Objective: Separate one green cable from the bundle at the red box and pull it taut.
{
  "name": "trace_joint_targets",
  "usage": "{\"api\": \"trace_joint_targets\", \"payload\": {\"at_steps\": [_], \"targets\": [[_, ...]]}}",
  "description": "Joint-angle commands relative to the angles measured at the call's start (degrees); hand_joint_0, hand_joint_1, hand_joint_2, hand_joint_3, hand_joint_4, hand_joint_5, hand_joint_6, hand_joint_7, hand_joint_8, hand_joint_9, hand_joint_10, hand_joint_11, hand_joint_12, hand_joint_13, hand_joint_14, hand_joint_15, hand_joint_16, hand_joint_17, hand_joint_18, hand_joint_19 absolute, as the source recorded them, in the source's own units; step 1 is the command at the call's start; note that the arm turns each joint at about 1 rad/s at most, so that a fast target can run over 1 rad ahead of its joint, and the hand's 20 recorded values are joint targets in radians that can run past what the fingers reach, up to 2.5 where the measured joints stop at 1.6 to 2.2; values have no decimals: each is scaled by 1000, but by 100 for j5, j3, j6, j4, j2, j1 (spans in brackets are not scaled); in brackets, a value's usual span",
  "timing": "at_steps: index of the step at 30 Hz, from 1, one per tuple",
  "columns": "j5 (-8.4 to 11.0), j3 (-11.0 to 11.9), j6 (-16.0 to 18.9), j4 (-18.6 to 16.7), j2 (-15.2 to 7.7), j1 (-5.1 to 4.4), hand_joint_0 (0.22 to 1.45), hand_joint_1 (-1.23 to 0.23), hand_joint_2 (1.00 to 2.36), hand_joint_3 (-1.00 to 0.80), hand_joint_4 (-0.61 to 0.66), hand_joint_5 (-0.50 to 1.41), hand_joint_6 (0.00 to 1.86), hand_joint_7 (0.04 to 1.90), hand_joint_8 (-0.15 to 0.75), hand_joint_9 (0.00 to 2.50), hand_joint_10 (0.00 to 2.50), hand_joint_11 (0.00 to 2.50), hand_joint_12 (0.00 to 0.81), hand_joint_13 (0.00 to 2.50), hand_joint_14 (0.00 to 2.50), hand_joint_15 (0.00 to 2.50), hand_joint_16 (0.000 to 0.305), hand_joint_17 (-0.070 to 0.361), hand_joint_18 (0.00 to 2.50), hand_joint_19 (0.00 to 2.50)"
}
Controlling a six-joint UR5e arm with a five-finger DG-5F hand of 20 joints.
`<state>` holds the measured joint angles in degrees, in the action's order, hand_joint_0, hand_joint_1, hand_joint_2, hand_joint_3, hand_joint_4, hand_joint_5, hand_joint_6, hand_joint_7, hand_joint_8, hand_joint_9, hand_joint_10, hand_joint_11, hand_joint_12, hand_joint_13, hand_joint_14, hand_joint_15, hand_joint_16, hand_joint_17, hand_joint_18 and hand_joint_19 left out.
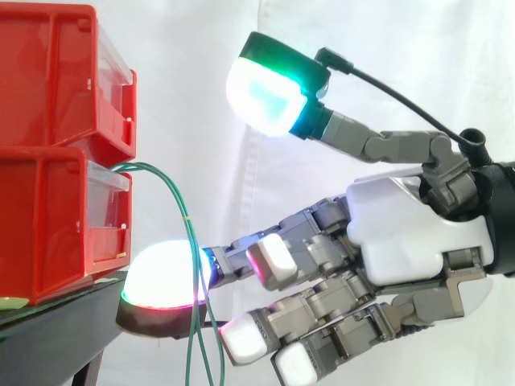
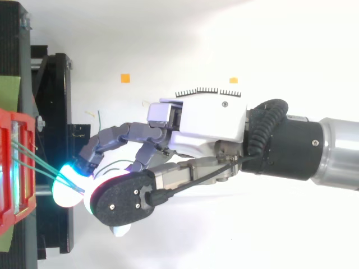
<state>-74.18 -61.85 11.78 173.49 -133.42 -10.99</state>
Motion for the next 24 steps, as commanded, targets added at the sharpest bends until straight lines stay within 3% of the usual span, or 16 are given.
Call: {"api": "trace_joint_targets", "payload": {"at_steps": [1,17,24], "targets": [[0,6,44,62,44,0,448,-452,1000,-500,319,-49,502,719,268,1147,14,545,377,849,15,456,66,148,801,513],[0,59,53,352,141,0,468,-443,1000,-500,340,-23,502,731,246,1238,16,545,366,896,15,473,64,144,814,534],[0,68,123,396,141,0,482,-462,1000,-500,277,33,504,830,212,1393,15,508,363,1001,15,482,61,138,856,536]]}}
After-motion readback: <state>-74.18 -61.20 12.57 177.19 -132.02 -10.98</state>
